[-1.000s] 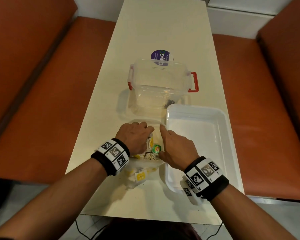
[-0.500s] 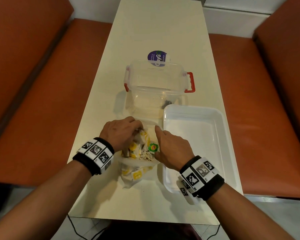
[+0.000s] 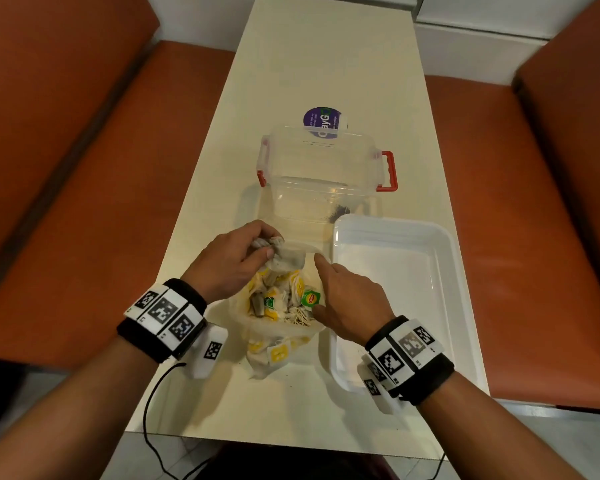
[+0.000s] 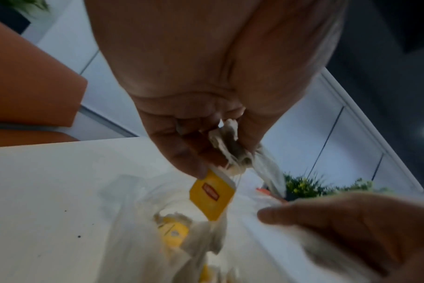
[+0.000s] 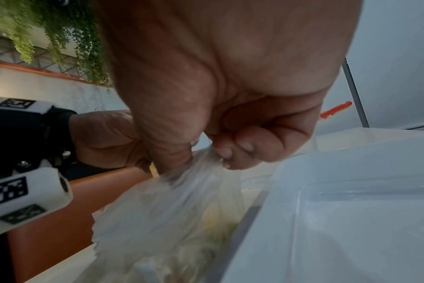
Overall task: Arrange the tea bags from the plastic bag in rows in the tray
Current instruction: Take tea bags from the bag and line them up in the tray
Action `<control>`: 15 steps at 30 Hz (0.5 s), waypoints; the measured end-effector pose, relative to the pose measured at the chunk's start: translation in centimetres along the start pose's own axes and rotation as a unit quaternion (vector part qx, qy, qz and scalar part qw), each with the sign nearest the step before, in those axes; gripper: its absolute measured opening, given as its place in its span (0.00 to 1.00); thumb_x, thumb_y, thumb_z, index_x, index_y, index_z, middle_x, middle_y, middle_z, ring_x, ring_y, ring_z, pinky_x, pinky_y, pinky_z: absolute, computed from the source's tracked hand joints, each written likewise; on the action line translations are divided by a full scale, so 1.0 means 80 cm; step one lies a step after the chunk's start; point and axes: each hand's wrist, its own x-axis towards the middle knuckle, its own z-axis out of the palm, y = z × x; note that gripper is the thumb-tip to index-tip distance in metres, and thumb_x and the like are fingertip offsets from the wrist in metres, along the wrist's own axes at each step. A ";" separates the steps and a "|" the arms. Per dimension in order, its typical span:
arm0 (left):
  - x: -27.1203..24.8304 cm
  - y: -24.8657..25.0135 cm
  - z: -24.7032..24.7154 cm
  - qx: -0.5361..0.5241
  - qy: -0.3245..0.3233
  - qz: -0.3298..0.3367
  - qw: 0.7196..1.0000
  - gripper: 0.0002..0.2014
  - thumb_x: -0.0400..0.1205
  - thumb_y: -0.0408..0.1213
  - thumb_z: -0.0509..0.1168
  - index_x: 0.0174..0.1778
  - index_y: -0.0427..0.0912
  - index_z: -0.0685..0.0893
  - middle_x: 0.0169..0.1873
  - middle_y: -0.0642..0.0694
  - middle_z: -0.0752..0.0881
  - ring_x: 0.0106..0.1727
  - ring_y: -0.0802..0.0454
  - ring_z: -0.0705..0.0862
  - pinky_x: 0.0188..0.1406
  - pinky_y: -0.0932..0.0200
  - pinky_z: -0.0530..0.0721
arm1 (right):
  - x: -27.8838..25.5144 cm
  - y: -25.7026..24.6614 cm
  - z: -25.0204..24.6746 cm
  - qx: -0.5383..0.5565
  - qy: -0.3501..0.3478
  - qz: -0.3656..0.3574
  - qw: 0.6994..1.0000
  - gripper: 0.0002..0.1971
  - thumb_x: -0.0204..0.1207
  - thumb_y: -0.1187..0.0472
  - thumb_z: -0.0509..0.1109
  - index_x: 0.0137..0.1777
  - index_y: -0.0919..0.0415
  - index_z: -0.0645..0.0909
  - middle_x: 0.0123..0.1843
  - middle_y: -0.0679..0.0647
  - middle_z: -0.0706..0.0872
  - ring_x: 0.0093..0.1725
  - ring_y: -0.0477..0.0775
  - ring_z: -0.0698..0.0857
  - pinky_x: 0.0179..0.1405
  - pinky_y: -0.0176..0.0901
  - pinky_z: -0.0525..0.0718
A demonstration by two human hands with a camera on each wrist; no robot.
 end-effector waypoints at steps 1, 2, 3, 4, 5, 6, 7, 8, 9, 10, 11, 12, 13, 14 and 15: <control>0.000 0.002 -0.003 -0.029 0.000 0.005 1.000 0.07 0.87 0.37 0.65 0.58 0.53 0.82 0.49 0.55 0.87 0.45 0.64 0.83 0.47 0.58 0.83 | 0.000 0.000 0.000 0.003 0.002 -0.001 1.000 0.39 0.80 0.51 0.69 0.86 0.54 0.53 0.66 0.54 0.81 0.53 0.62 0.86 0.38 0.48 0.77; -0.001 0.006 -0.007 -0.063 -0.002 0.008 0.998 0.08 0.87 0.34 0.64 0.58 0.52 0.82 0.49 0.55 0.87 0.43 0.66 0.83 0.45 0.64 0.81 | 0.000 -0.001 -0.001 0.004 0.002 -0.001 1.000 0.39 0.80 0.51 0.69 0.86 0.54 0.52 0.66 0.54 0.81 0.53 0.62 0.86 0.38 0.48 0.77; -0.001 0.009 -0.009 -0.102 -0.005 0.007 0.995 0.09 0.87 0.32 0.64 0.58 0.50 0.82 0.48 0.53 0.86 0.42 0.66 0.83 0.43 0.68 0.80 | 0.000 -0.001 -0.001 0.006 0.002 -0.002 1.000 0.39 0.81 0.51 0.69 0.87 0.54 0.52 0.67 0.54 0.81 0.53 0.62 0.86 0.39 0.48 0.77; -0.001 0.012 -0.011 -0.142 -0.009 0.000 0.990 0.09 0.87 0.30 0.63 0.58 0.48 0.82 0.47 0.51 0.86 0.42 0.66 0.83 0.42 0.69 0.80 | 0.000 -0.001 -0.001 0.008 0.003 -0.003 1.000 0.40 0.81 0.50 0.68 0.87 0.54 0.52 0.67 0.54 0.81 0.54 0.62 0.86 0.39 0.48 0.78; -0.001 0.014 -0.012 -0.178 -0.013 -0.011 0.984 0.09 0.88 0.28 0.62 0.58 0.46 0.82 0.46 0.51 0.87 0.42 0.65 0.83 0.41 0.68 0.81 | 0.000 -0.001 -0.001 0.010 0.003 -0.004 1.000 0.40 0.81 0.50 0.68 0.87 0.54 0.52 0.67 0.55 0.81 0.54 0.62 0.86 0.40 0.48 0.79; -0.002 0.017 -0.012 -0.210 -0.015 -0.024 0.977 0.09 0.88 0.27 0.61 0.58 0.44 0.82 0.44 0.52 0.87 0.41 0.63 0.84 0.40 0.67 0.82 | 0.000 -0.002 -0.002 0.012 0.003 -0.005 1.000 0.40 0.81 0.50 0.68 0.87 0.54 0.51 0.68 0.55 0.80 0.55 0.62 0.86 0.41 0.49 0.80; -0.003 0.017 -0.012 -0.237 -0.016 -0.038 0.971 0.09 0.88 0.27 0.60 0.57 0.44 0.82 0.42 0.53 0.87 0.40 0.62 0.84 0.40 0.66 0.83 | 0.000 -0.002 -0.003 0.013 0.006 -0.007 1.000 0.40 0.81 0.49 0.68 0.87 0.53 0.51 0.69 0.55 0.80 0.55 0.63 0.86 0.42 0.50 0.82; -0.004 0.019 -0.012 -0.260 -0.016 -0.051 0.964 0.10 0.89 0.27 0.59 0.57 0.44 0.82 0.40 0.55 0.88 0.39 0.61 0.84 0.39 0.65 0.83 | 0.000 -0.002 -0.004 0.013 0.008 -0.009 1.000 0.40 0.81 0.49 0.68 0.87 0.53 0.51 0.69 0.55 0.80 0.56 0.63 0.86 0.44 0.50 0.83; -0.005 0.021 -0.012 -0.283 -0.017 -0.063 0.957 0.09 0.89 0.27 0.59 0.57 0.43 0.82 0.39 0.56 0.88 0.39 0.59 0.85 0.40 0.64 0.84 | 0.000 -0.001 -0.005 0.013 0.010 -0.011 1.000 0.39 0.81 0.48 0.67 0.87 0.53 0.52 0.69 0.55 0.80 0.56 0.63 0.86 0.45 0.51 0.84; -0.006 0.023 -0.012 -0.307 -0.019 -0.073 0.949 0.09 0.89 0.28 0.58 0.58 0.43 0.82 0.39 0.54 0.88 0.40 0.56 0.87 0.41 0.62 0.85 | -0.001 -0.001 -0.006 0.014 0.012 -0.014 1.000 0.39 0.81 0.47 0.67 0.87 0.53 0.52 0.69 0.55 0.80 0.57 0.63 0.86 0.46 0.52 0.84; -0.007 0.026 -0.013 -0.332 -0.023 -0.083 0.939 0.09 0.89 0.29 0.58 0.59 0.42 0.81 0.40 0.53 0.88 0.41 0.53 0.88 0.42 0.59 0.86 | -0.001 -0.001 -0.007 0.016 0.013 -0.019 1.000 0.38 0.81 0.46 0.67 0.86 0.52 0.53 0.69 0.55 0.80 0.58 0.63 0.85 0.47 0.52 0.85; -0.007 0.028 -0.013 -0.359 -0.024 -0.093 0.928 0.08 0.90 0.30 0.58 0.60 0.42 0.81 0.42 0.51 0.88 0.42 0.51 0.90 0.43 0.57 0.88 | -0.002 -0.001 -0.008 0.019 0.014 -0.026 0.999 0.37 0.81 0.45 0.67 0.86 0.52 0.55 0.69 0.54 0.80 0.59 0.63 0.85 0.49 0.53 0.85; -0.008 0.030 -0.014 -0.385 -0.024 -0.102 0.917 0.09 0.90 0.30 0.57 0.60 0.42 0.80 0.43 0.49 0.89 0.44 0.50 0.90 0.42 0.55 0.88 | -0.002 -0.001 -0.009 0.021 0.015 -0.032 0.999 0.36 0.81 0.43 0.67 0.86 0.51 0.56 0.69 0.54 0.80 0.60 0.62 0.85 0.51 0.53 0.85; -0.008 0.032 -0.015 -0.409 -0.021 -0.109 0.906 0.09 0.89 0.31 0.57 0.61 0.42 0.80 0.45 0.48 0.89 0.45 0.50 0.90 0.41 0.55 0.89 | -0.002 -0.001 -0.010 0.021 0.017 -0.036 0.999 0.36 0.81 0.42 0.66 0.85 0.50 0.58 0.69 0.54 0.80 0.61 0.62 0.85 0.52 0.53 0.85; -0.007 0.034 -0.015 -0.429 -0.020 -0.114 0.896 0.09 0.89 0.31 0.57 0.61 0.42 0.80 0.47 0.46 0.89 0.46 0.49 0.90 0.41 0.54 0.89 | -0.003 -0.002 -0.011 0.019 0.021 -0.036 0.999 0.35 0.81 0.40 0.66 0.85 0.48 0.59 0.69 0.53 0.80 0.61 0.61 0.85 0.52 0.52 0.85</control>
